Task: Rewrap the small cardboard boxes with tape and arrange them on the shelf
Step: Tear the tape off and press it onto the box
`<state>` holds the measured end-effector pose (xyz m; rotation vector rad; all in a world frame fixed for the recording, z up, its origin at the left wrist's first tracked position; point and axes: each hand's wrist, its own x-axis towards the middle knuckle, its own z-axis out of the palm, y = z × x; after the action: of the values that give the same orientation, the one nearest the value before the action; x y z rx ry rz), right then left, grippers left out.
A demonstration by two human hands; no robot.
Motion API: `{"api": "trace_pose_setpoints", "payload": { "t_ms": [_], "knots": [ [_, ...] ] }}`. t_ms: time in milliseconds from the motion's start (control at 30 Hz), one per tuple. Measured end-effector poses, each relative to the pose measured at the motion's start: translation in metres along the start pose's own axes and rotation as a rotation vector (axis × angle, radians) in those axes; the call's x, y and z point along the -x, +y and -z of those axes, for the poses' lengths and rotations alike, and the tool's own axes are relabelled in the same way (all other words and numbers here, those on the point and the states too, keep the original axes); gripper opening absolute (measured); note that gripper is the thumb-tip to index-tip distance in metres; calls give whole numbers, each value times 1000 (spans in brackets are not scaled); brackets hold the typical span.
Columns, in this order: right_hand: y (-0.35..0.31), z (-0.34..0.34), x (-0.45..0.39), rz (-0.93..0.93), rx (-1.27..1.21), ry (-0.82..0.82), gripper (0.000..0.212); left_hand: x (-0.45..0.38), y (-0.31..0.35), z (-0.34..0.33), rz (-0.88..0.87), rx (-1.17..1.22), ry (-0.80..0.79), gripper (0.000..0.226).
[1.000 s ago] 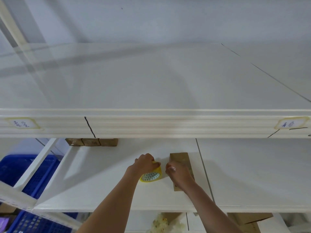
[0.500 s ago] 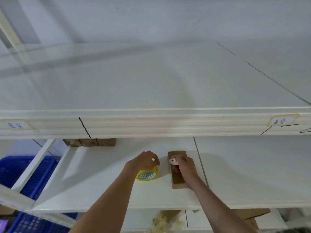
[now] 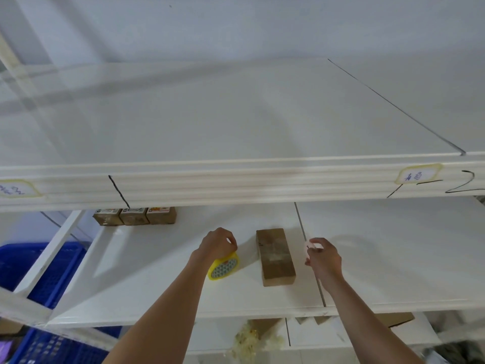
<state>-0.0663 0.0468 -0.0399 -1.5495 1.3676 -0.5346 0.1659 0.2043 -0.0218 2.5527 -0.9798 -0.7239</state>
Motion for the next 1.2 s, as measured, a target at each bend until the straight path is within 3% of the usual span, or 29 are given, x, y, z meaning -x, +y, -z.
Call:
{"api": "trace_pose_setpoints", "payload": {
  "t_ms": [200, 367, 467, 567, 667, 733, 1200],
  "knots": [
    [23, 2, -11, 8, 340, -130, 31, 5, -1, -2, 40, 80, -11, 12],
    [17, -2, -7, 21, 641, -17, 35, 14, -3, -3, 86, 253, 6, 13],
    [-4, -15, 1, 224, 488, 56, 24, 22, -4, -4, 105, 385, 9, 11],
    [-39, -36, 18, 354, 268, -192, 12, 32, -4, -3, 116, 506, 21, 9],
    [-67, -61, 37, 425, 319, -499, 21, 43, -2, 0, 95, 633, 37, 9],
    [-74, -74, 45, 437, 373, -583, 28, 51, 1, 2, 88, 696, 66, 10],
    [-76, -94, 70, 398, 200, -606, 14, 90, -5, 8, 161, 813, 144, 10]
  ]
}}
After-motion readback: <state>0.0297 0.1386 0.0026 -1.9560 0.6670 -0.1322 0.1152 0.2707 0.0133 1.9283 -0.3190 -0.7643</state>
